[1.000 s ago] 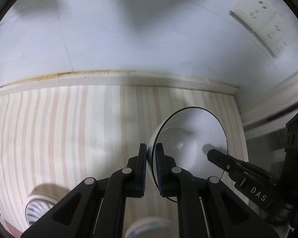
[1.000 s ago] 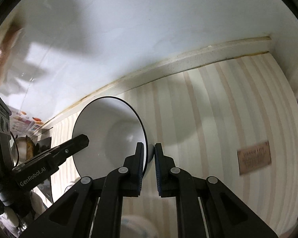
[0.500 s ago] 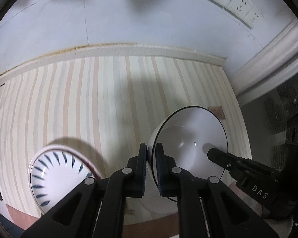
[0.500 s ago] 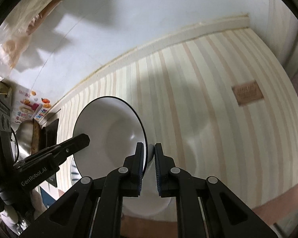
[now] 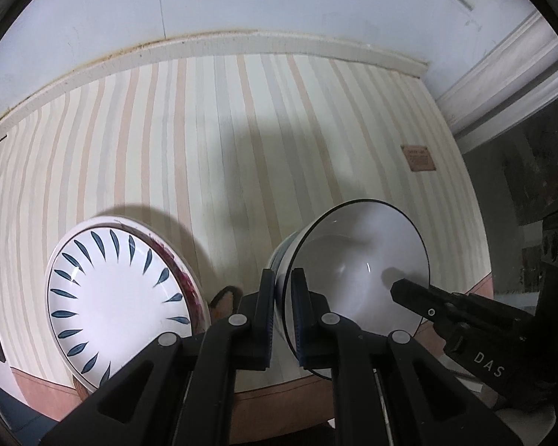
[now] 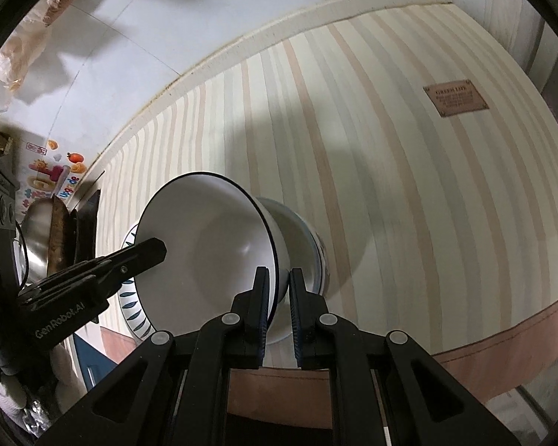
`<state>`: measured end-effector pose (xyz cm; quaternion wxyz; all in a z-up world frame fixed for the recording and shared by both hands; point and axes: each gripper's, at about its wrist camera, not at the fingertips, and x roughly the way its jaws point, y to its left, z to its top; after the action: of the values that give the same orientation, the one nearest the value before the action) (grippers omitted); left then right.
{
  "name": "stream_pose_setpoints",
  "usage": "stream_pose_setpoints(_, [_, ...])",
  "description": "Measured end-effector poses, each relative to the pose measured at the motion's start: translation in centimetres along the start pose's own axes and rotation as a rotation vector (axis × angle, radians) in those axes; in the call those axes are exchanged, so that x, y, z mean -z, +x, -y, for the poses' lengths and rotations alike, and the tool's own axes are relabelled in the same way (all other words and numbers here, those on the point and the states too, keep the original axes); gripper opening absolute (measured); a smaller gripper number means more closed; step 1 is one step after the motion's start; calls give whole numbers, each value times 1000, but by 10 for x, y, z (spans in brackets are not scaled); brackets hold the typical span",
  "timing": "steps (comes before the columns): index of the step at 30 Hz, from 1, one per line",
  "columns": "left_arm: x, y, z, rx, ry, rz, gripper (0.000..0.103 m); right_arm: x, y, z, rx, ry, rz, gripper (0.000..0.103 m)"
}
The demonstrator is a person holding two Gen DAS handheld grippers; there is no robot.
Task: Organize plates and bowls
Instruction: 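Lower the bowl stack onto the counter beside the plates and open both grippers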
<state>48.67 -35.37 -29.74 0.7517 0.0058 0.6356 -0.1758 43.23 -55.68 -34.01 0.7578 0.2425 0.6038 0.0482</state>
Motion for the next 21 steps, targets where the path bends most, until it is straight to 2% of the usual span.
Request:
stream_pose_setpoints(9, [6,17,2,-25,17,-54,7,-5,12,6,16,11,-38,12])
stream_pose_setpoints(21, [8,24,7,-56,55,-75,7,-14,16,9,32,45,-70,16])
